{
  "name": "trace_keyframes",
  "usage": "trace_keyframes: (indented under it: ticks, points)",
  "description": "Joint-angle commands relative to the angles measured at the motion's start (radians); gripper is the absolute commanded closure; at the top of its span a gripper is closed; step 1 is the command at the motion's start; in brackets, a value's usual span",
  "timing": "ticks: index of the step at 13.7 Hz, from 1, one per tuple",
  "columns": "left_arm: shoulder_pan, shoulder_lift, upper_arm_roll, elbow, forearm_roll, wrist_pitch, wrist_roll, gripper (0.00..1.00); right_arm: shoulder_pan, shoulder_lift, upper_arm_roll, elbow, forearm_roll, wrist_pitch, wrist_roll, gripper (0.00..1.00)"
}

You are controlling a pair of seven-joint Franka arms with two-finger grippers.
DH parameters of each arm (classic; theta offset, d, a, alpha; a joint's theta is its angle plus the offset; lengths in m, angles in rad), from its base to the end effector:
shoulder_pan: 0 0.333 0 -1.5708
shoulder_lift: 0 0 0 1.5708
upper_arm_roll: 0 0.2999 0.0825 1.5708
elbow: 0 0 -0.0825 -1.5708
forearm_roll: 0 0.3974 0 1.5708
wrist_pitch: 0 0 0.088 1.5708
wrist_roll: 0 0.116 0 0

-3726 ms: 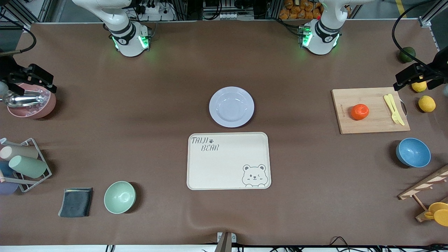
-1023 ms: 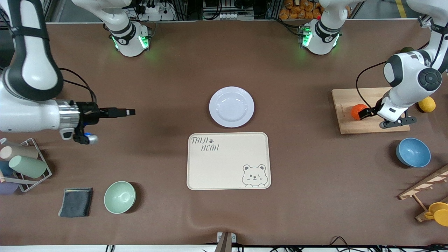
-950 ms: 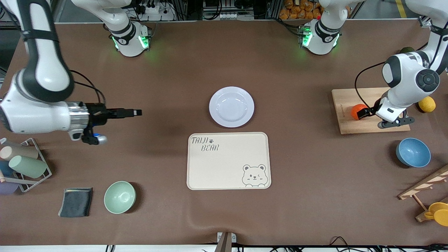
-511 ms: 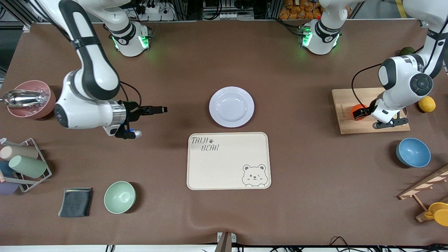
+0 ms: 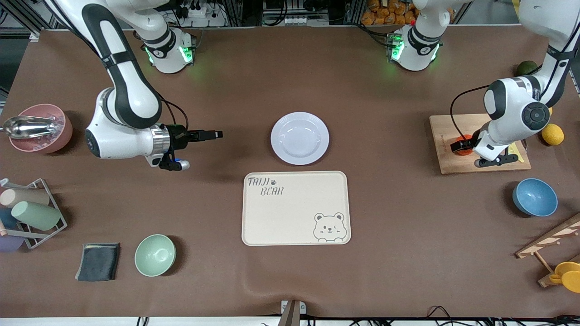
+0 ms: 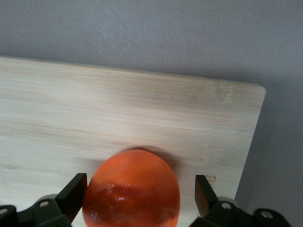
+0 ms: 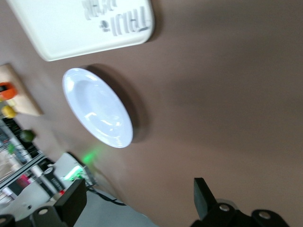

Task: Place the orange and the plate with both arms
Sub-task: 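Grasp the orange on the cutting board with the left gripper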

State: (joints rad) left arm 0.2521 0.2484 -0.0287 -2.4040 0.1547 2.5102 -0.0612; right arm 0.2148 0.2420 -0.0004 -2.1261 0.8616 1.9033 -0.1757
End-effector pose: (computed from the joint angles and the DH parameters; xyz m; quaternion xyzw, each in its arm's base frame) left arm 0.4722 0.1061 0.1641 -0.9939 -0.0765 0.0734 0.0317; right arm 0.5102 0.1739 0.2543 -0.9108 0.0479 0.2160 0.3486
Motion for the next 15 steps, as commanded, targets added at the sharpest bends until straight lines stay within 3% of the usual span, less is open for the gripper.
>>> trace_keyframes:
  ticks: [1,2,4,5,10,15]
  points:
    - [0.006,0.002,-0.007,-0.001,-0.003,0.006,-0.009,0.28,-0.006,-0.024,0.004,-0.089,0.108,0.074,-0.122,0.00]
    - [0.004,0.002,-0.007,0.002,-0.003,0.006,-0.003,0.50,0.008,-0.023,0.005,-0.092,0.112,0.103,-0.120,0.00]
    - [-0.002,0.000,-0.017,0.012,-0.003,0.006,0.006,0.77,0.032,-0.017,0.005,-0.095,0.112,0.134,-0.120,0.00]
    - [-0.002,-0.004,-0.055,0.025,-0.003,0.004,0.007,0.86,0.034,-0.015,0.005,-0.095,0.112,0.140,-0.120,0.00]
    - [-0.004,-0.029,-0.273,0.117,-0.004,-0.002,-0.095,0.90,0.035,-0.007,0.005,-0.095,0.114,0.146,-0.120,0.00]
    - [-0.118,-0.014,-0.471,0.193,-0.004,-0.101,-0.580,0.90,0.038,-0.006,0.005,-0.094,0.114,0.158,-0.120,0.00]
